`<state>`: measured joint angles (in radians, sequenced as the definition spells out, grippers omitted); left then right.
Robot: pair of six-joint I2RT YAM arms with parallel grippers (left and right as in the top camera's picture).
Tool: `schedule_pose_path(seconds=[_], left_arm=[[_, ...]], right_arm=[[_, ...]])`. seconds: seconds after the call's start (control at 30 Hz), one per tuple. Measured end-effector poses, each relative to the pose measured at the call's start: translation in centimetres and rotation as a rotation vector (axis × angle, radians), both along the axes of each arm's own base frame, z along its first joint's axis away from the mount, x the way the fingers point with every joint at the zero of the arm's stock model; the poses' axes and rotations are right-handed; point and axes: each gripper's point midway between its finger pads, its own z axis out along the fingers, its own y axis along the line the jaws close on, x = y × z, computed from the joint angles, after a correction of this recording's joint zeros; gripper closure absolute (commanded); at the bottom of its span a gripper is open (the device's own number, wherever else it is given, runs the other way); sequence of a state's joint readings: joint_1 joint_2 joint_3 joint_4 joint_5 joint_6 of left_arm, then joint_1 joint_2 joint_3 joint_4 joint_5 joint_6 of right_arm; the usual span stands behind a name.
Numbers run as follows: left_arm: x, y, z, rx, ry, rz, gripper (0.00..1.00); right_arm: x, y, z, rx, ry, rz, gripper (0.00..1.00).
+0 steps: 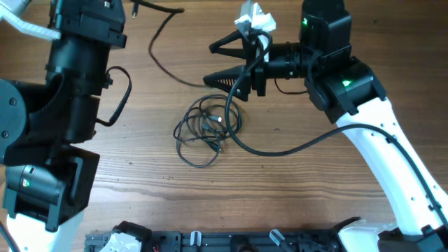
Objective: Untangle cables
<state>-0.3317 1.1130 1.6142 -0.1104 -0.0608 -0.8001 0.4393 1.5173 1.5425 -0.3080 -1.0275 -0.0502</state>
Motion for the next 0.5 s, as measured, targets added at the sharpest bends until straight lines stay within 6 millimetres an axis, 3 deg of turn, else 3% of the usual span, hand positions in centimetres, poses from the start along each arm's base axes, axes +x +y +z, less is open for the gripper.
schedule_pose_path(seconds=[0.23,0.33,0.4,0.5], left_arm=[[-0.3,-2.1,-1.0,-0.020,0.054,-0.146,0.96],[-0.4,-3.4,-2.5,-0.034,0.128,-0.230,0.96],[-0.4,-4.1,-3.7,-0.030,0.182,-0.273,0.96],[-0.1,-4.7,-5.8,-0.039,0.283,-0.308,0.95]], right_arm=[[1.3,0.9,2.5,0.057,-0.165,-0.067,0.23],[1.7,0.9,3.0,0.067,-0.187,-0.087,0.26],[1.9,1.0,3.3,0.076,-0.198,-0.100,0.43],[2.0,1.1,3.4,0.082,-0.163,-0.112,0.83]])
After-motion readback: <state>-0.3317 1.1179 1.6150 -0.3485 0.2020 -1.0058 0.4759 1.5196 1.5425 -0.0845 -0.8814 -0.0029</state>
